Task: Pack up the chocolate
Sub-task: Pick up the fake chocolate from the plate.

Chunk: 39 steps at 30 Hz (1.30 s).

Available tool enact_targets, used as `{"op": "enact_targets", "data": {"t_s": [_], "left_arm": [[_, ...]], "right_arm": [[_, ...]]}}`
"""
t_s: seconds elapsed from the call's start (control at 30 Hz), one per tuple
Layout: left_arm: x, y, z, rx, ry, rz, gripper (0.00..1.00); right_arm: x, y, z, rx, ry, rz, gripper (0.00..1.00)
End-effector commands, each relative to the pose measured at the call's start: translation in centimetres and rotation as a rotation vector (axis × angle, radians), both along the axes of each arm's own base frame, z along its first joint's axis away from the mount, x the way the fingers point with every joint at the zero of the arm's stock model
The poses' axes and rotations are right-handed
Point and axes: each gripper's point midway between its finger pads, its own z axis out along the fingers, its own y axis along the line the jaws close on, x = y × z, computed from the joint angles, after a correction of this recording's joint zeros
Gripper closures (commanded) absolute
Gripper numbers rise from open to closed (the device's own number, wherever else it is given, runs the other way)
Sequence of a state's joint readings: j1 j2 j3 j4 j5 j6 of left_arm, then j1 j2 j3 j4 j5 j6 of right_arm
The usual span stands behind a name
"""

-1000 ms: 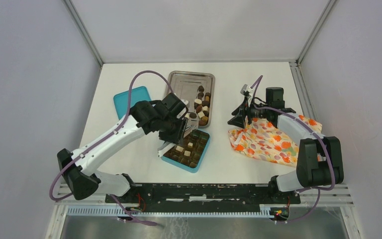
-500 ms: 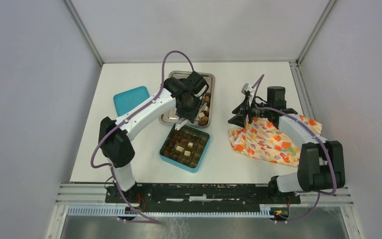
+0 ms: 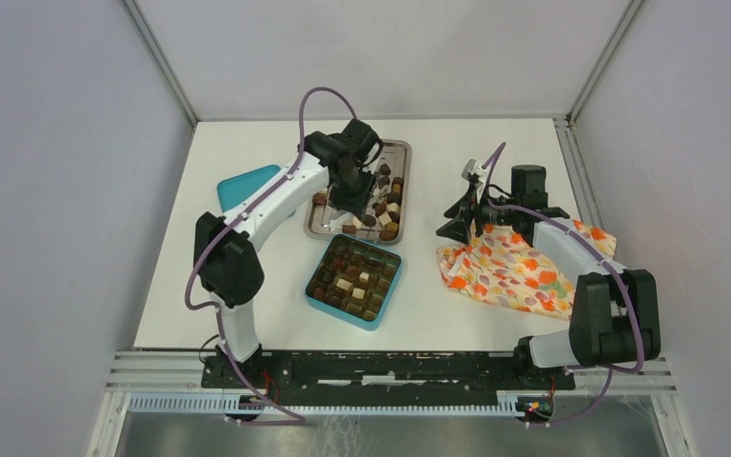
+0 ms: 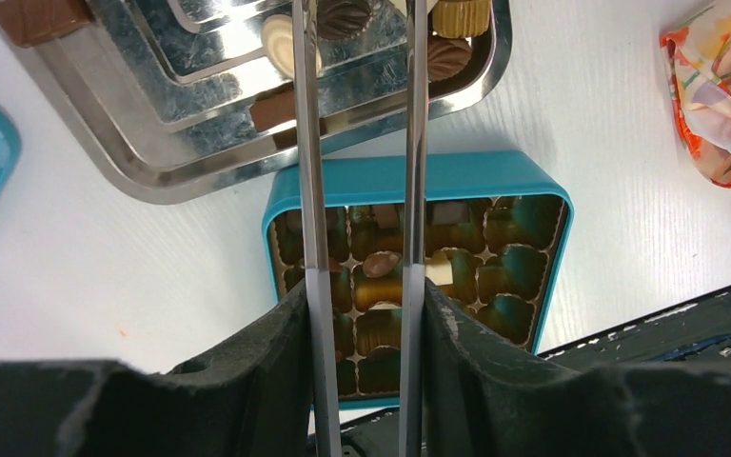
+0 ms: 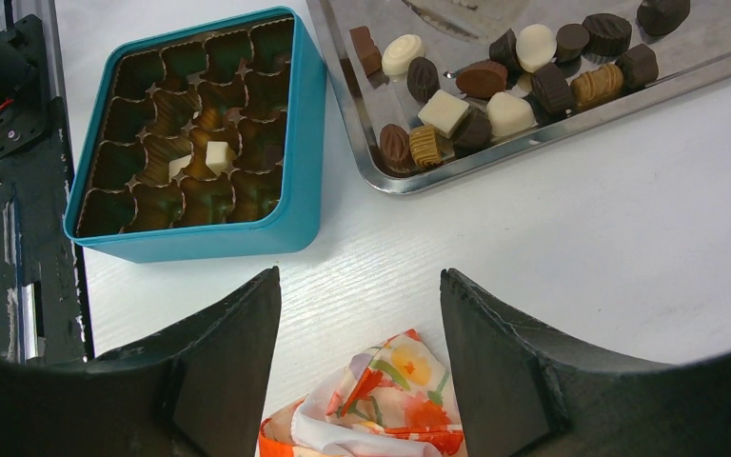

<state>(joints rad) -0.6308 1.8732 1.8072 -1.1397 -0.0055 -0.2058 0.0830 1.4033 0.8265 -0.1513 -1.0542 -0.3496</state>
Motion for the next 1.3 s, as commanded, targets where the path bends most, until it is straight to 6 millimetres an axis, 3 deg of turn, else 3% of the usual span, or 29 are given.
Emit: {"op": "enact_targets", "data": {"t_s": [0.0,0.43,0.83,1.27], "left_arm": [[1.3,-1.5,0.2,-0.059,-0.022,-0.089,0.55],[1.5,-1.2,-2.4,-0.037,0.039,-0.099,0.57],[1.9,-0.9,-3.6,-0.022,0.060,-0.095,0.59],[1.7,-0.6,-3.4,-0.012,0.056,-0.089,0.55]], "right_arm": [[0.4,0.1,1.7,0.011,-0.082,0.016,0.32],[0.5,0.0,1.6,0.012,-0.076,0.014,0.32],[0.4,0.0,1.6,0.012,-0.077,0.014,0.32],[0.4,-0.1,1.5,0.012,-0.077,0.012,0.32]]}}
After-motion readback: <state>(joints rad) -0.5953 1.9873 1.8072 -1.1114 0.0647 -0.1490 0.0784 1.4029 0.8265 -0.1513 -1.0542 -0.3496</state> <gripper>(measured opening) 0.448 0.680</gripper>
